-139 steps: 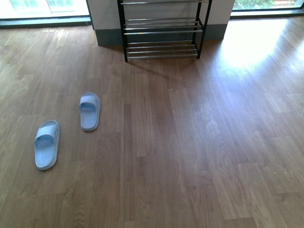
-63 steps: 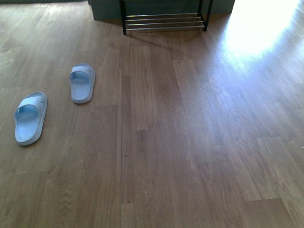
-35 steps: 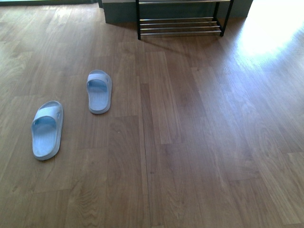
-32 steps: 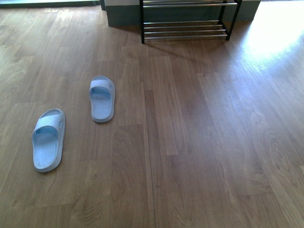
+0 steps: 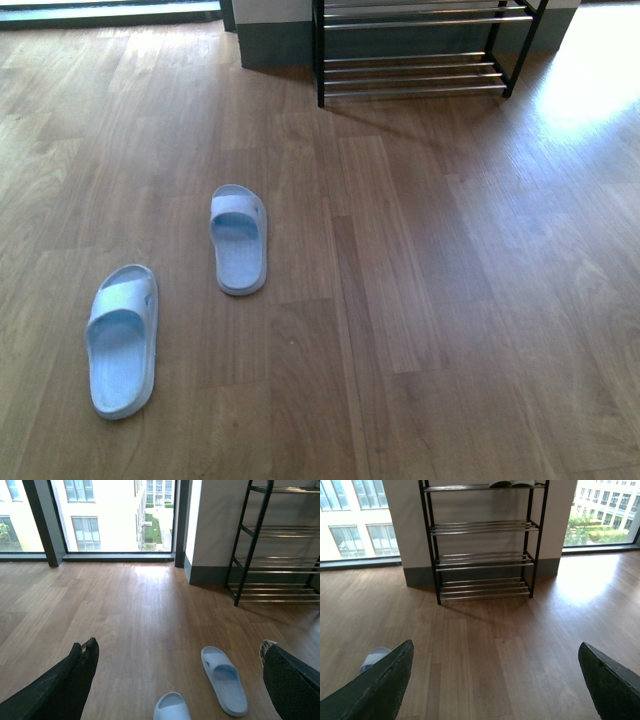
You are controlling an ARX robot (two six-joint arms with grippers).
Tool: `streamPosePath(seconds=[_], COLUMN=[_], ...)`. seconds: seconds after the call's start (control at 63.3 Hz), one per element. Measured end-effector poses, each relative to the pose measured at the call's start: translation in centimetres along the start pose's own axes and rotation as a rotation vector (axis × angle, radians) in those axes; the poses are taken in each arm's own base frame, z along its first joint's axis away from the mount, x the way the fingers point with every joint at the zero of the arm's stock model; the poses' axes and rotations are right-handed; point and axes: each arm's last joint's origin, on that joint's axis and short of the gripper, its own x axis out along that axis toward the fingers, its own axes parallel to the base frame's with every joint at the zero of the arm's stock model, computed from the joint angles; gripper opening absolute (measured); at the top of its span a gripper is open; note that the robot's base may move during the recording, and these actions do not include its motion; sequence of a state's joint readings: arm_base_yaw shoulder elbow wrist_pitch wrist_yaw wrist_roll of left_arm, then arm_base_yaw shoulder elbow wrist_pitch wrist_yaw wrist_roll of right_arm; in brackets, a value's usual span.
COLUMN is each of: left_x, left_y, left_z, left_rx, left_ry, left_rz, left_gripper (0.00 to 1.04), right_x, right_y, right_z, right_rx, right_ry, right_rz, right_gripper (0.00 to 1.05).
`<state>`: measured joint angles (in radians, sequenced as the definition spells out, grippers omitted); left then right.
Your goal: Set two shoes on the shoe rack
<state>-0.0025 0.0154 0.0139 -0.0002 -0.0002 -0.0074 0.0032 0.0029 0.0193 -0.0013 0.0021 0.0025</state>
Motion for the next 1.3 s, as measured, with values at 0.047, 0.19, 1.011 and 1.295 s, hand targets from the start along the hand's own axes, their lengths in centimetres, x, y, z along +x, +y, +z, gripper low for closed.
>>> streamPosePath(seconds=[0.047, 0.19, 1.011, 1.295], left_x=[0.0, 0.0, 0.0, 0.0], left_y=[0.0, 0.0, 0.0, 0.0], left_z=[0.0, 0.0, 0.0, 0.0], left_rx=[0.0, 0.0, 0.0, 0.0], left_ry=[0.0, 0.0, 0.0, 0.0], left_rz=[0.0, 0.0, 0.0, 0.0], left_gripper=[0.95, 0.95, 0.95, 0.95], right_x=[0.0, 0.0, 14.1, 25.1], right_y=[0.0, 0.0, 11.1, 17.2], right_z=[0.0, 0.0, -4.4, -18.9], right_rx=[0.0, 0.0, -0.056, -0.202], right_ry=[0.0, 0.0, 0.382, 0.664], right_rz=[0.002, 0.003, 0.498, 0.345], right_gripper=[0.96, 0.96, 0.96, 0.96])
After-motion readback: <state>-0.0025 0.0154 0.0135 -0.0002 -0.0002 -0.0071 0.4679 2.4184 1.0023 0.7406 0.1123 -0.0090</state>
